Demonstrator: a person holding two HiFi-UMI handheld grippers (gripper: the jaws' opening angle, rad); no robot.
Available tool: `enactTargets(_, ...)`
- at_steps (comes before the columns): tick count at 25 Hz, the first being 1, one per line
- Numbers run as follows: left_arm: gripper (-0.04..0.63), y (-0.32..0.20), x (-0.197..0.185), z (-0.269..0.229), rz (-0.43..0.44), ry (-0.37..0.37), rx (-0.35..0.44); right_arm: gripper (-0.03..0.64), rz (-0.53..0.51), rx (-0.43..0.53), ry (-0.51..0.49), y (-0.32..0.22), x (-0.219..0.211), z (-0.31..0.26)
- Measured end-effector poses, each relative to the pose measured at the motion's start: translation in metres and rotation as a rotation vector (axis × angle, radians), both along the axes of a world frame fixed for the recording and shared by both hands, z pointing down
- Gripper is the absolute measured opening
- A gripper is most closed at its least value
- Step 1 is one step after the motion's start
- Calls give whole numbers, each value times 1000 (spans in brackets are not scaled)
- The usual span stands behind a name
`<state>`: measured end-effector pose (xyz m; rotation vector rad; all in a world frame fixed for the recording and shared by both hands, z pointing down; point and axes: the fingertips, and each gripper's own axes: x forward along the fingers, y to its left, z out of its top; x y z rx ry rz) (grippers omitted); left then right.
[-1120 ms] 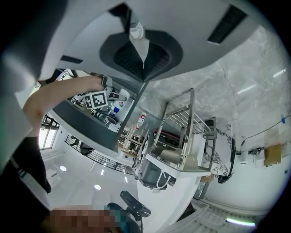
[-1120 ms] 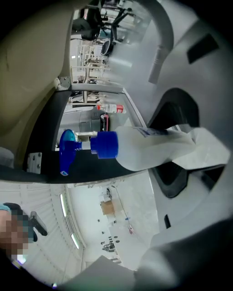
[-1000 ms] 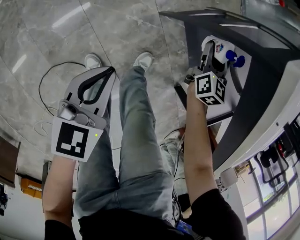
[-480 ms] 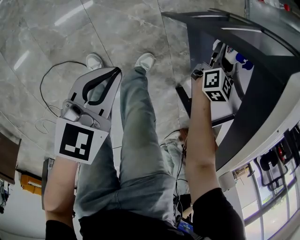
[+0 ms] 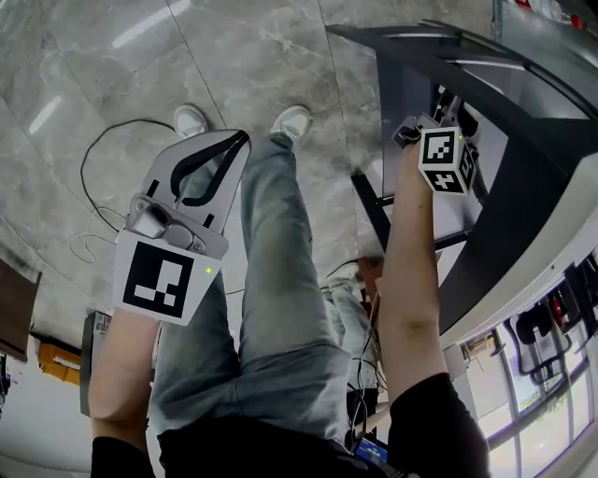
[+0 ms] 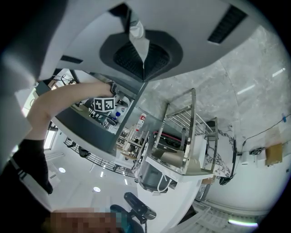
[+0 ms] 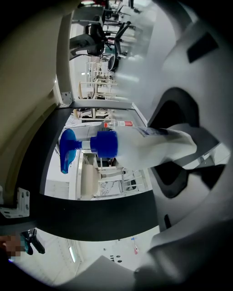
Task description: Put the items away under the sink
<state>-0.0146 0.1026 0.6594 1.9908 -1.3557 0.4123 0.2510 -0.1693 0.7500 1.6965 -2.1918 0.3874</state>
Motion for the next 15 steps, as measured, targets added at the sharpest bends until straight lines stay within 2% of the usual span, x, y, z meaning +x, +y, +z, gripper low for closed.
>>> enactTargets(4, 23, 3, -1, 0, -10, 0, -3, 210, 18, -5, -1, -2, 2, 1)
enactTargets(9, 23, 6, 0, -1, -4, -2, 3, 227, 32, -60, -39, 0, 2, 10)
enactTargets(15, 23, 11, 2, -7, 2, 2, 13, 227, 55, -81, -37, 24, 7, 6)
